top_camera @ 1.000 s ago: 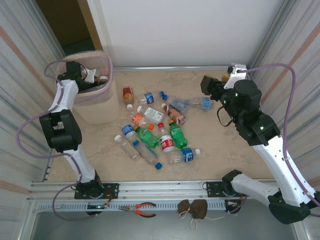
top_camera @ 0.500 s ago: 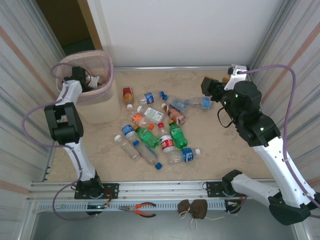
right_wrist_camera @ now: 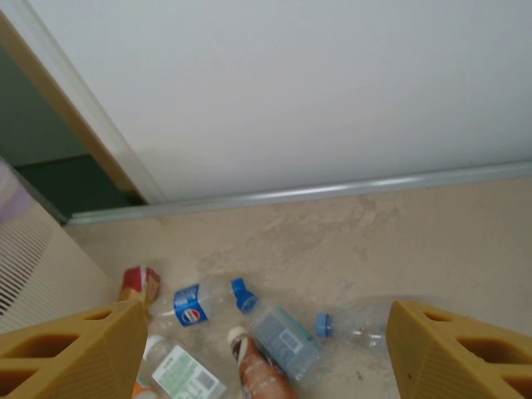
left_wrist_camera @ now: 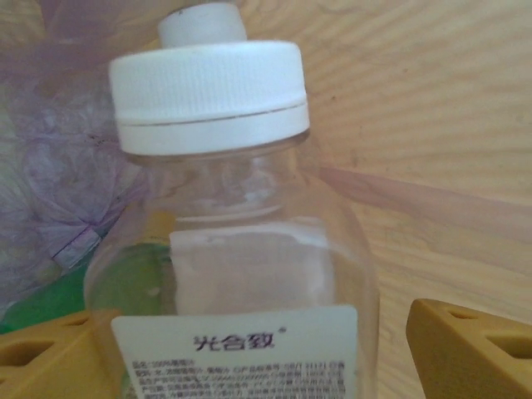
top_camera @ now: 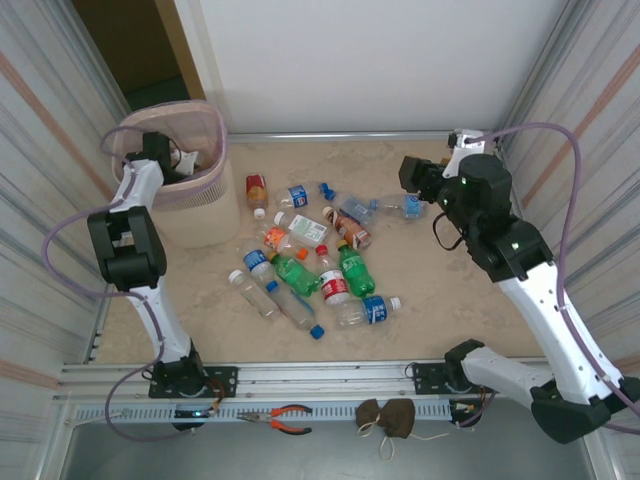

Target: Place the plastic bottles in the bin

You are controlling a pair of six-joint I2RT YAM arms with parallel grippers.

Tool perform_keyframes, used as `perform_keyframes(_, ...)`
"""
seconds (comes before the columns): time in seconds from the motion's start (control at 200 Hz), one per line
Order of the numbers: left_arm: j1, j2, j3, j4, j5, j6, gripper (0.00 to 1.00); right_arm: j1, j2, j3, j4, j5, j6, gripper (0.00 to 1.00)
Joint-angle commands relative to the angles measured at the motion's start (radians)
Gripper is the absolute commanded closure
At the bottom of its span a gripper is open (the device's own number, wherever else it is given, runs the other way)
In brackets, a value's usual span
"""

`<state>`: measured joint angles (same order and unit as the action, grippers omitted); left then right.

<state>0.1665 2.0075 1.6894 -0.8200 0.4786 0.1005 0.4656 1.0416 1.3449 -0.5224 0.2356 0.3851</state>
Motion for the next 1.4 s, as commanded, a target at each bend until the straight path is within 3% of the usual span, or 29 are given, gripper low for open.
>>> perform_keyframes(0.0, 0.005, -0.075, 0.057, -0.041, 0.039, -0.012, 0.14, -0.045, 0.040, 0.040, -0.070, -0.101, 0.017, 0.25)
perform_keyframes(0.346, 0.005, -0.165, 0.135, -0.082, 0.108, -0.030, 0.15, -0.235, 0.181, 0.042, -0.137, -0.300, -0.140, 0.24)
perform_keyframes(0.686, 0.005, -0.288, 0.136, -0.093, 0.143, -0.044, 0.17, -0.314, 0.460, 0.068, -0.171, -0.363, -0.601, 0.26)
perform_keyframes(0.992, 0.005, -0.390, 0.140, -0.094, 0.204, -0.072, 0.16, -0.338, 0.828, 0.322, -0.332, -0.381, -0.883, 0.30)
perform_keyframes(1.398, -0.002, -0.544, 0.042, -0.012, 0.290, -0.152, 0.17, -0.259, 1.229, 0.712, -0.501, -0.331, -1.071, 0.25)
